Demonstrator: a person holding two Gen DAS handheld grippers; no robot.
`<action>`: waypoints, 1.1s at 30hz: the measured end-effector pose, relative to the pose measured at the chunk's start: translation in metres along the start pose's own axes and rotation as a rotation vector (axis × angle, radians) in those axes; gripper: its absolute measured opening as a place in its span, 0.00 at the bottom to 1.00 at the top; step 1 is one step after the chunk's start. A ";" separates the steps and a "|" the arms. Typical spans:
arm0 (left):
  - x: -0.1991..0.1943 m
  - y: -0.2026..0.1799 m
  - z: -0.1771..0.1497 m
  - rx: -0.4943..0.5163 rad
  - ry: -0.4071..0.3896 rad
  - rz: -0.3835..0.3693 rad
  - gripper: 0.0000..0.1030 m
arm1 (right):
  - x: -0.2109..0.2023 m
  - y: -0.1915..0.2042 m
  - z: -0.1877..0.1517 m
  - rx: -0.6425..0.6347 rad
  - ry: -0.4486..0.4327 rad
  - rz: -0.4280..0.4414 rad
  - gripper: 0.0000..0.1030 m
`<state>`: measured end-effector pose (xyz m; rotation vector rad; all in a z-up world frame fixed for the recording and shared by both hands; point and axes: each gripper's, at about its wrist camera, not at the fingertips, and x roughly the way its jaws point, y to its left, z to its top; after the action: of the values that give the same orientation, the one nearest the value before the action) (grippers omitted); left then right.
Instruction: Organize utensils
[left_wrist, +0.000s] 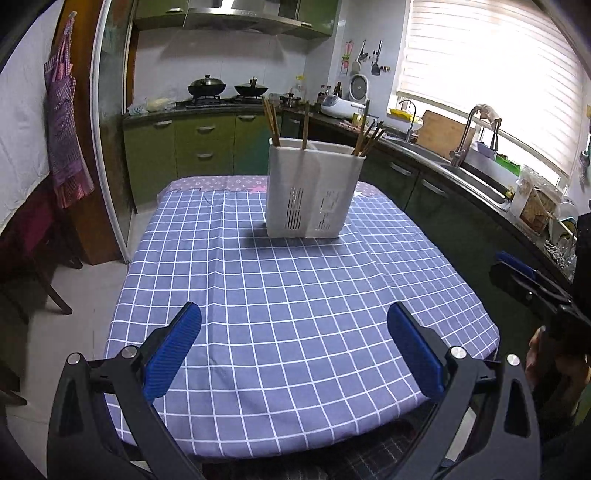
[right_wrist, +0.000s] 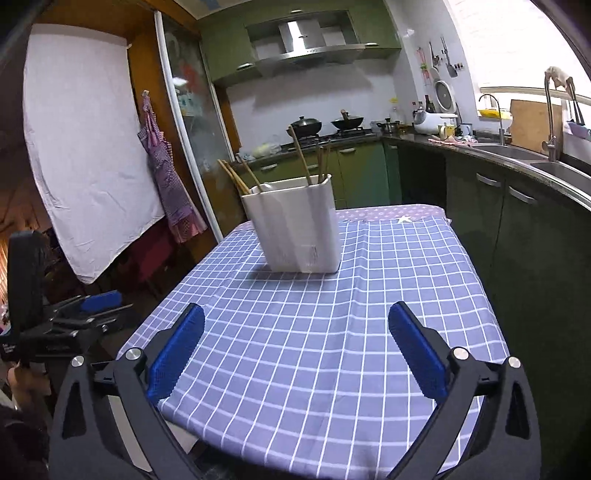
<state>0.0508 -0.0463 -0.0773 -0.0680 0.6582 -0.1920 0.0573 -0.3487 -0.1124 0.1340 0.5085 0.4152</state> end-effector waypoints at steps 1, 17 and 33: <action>-0.006 -0.001 0.000 0.001 -0.010 -0.002 0.93 | -0.006 0.003 -0.001 -0.006 -0.016 -0.003 0.95; -0.057 -0.021 -0.004 0.044 -0.089 0.030 0.93 | -0.076 0.038 0.001 -0.049 -0.113 -0.044 0.95; -0.070 -0.018 -0.009 0.029 -0.124 0.076 0.93 | -0.078 0.048 0.005 -0.098 -0.141 -0.141 0.95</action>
<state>-0.0114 -0.0501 -0.0402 -0.0265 0.5332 -0.1234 -0.0188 -0.3376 -0.0630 0.0327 0.3554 0.2901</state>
